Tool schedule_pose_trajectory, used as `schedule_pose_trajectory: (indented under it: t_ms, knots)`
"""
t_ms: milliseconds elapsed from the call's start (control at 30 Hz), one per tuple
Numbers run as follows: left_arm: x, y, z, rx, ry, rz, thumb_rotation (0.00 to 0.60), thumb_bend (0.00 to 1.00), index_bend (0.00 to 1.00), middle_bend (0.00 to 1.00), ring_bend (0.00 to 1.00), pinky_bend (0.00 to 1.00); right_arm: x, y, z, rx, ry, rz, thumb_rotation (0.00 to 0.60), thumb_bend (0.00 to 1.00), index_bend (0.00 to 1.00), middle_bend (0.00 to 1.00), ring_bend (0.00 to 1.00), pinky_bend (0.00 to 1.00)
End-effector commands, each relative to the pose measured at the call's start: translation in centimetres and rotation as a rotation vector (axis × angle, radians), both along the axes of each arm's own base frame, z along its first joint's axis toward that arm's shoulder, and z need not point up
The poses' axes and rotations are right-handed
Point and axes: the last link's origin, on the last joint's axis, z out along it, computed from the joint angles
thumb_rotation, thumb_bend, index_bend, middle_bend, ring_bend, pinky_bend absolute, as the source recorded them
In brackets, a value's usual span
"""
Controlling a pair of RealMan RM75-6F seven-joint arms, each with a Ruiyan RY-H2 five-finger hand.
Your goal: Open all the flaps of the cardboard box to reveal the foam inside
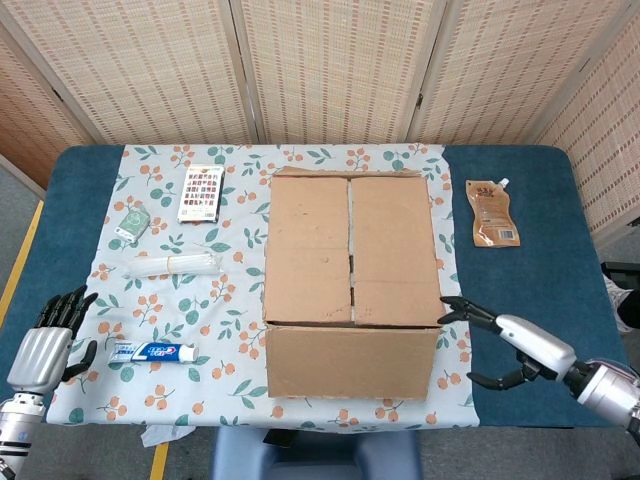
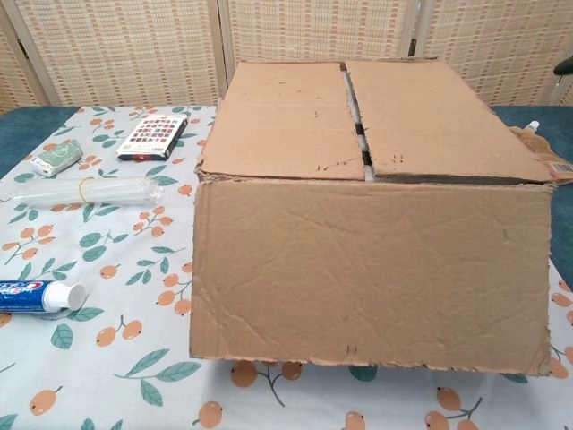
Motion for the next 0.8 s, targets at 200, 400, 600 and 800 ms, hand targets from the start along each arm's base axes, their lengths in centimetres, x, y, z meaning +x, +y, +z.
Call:
schedule_pose_trajectory:
  t_ms: [200,400,600,800]
  knots:
    - [0.0,-0.3,0.3,0.004,-0.020,-0.003,0.600,0.56,0.00,0.00,0.00,0.00,6.1,-6.7,-2.2,-0.450,0.446,0.371,0.600,0.38,0.48,0.02,0.00,0.00]
    - [0.0,-0.6,0.9,0.007,-0.050,-0.011,0.600,0.56,0.00,0.00,0.00,0.00,9.9,-9.5,-4.4,-0.518,0.523,0.442,0.570,0.38,0.66,0.05,0.00,0.00]
    - [-0.1,-0.8,1.4,0.007,-0.072,-0.023,0.600,0.56,0.00,0.00,0.00,0.00,11.8,-11.0,-6.2,-0.519,0.572,0.464,0.462,0.38,0.67,0.06,0.00,0.00]
    - [-0.2,-0.9,1.6,0.008,-0.087,-0.025,0.600,0.55,0.00,0.00,0.00,0.00,12.9,-12.3,-8.2,-0.496,0.581,0.469,0.434,0.38,0.67,0.06,0.00,0.00]
